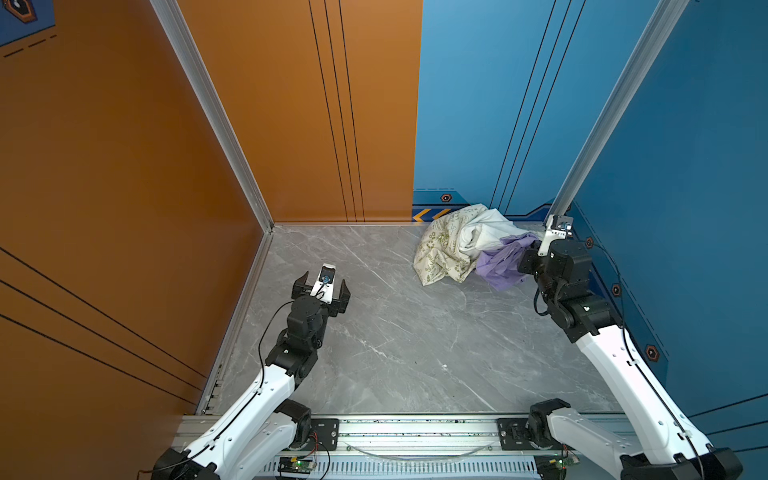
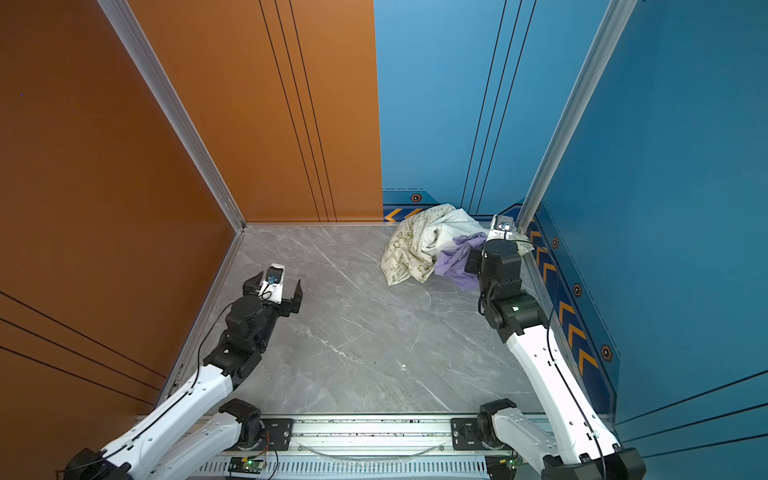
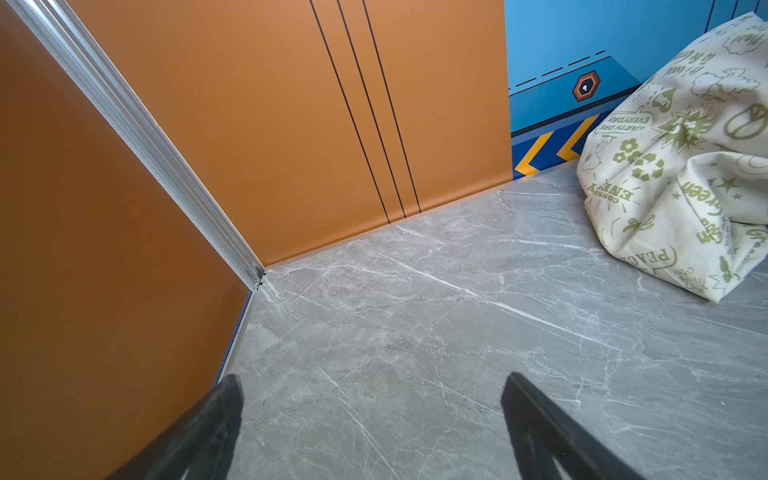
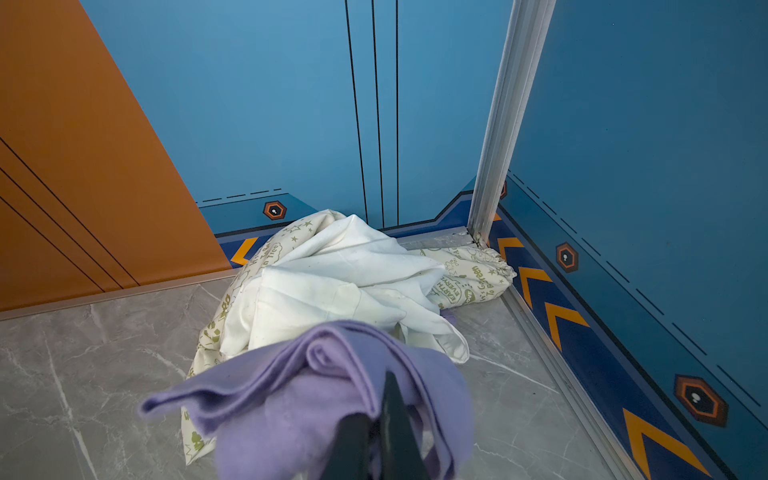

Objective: Pick out a specific cloth from the pile
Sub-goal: 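Lift the lavender T-shirt with the right gripper, pulling it from the pile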

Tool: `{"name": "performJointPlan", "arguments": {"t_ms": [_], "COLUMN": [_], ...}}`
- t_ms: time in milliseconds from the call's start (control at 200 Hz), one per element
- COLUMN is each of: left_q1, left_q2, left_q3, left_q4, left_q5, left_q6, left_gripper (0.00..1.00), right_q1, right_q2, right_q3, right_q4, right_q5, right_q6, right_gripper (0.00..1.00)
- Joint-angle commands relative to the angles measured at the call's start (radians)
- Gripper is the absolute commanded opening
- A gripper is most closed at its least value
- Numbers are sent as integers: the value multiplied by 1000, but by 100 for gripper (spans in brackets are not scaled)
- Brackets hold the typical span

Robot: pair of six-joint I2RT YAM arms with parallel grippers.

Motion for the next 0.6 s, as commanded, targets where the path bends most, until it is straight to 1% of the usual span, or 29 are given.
{"name": "performJointPlan", "arguments": {"t_ms": [0, 455, 596], "left_q1": [-11, -13, -13], "left_q2": [-13, -13, -13], "left_q3": [-16, -14, -14], "left_q4": [-2, -2, -2], "left_q5": [-15, -14, -12], "left_q6": [12, 12, 15], "left_gripper": [98, 98, 98], "right_q1": [-12, -25, -24], "right_q2": [-40, -78, -75], "right_q3": [57, 169, 209], "right_q4": [98, 138, 136], "right_q5": [54, 35, -10], "right_q6": [3, 2, 19], "right_gripper": [0, 0, 0]}}
